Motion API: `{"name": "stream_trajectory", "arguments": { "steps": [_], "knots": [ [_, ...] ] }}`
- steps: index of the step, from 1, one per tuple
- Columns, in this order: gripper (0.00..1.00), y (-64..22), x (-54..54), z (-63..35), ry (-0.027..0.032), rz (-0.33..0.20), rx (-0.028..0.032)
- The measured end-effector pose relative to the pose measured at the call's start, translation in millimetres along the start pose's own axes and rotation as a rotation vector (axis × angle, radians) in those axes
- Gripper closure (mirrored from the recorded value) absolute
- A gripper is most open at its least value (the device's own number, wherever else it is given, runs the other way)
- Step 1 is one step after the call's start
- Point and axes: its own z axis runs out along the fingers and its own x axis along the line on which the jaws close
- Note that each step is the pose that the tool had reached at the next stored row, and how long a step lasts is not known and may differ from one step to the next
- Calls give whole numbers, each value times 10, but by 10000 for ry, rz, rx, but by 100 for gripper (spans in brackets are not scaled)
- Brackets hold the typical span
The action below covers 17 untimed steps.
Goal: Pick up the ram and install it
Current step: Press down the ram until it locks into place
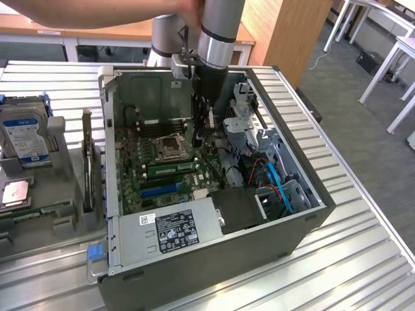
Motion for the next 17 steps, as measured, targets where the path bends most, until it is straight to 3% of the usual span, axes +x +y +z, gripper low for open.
{"name": "stream_trajectory", "arguments": {
  "steps": [17],
  "knots": [
    [90,0,0,0,0,0,0]
  ]
}}
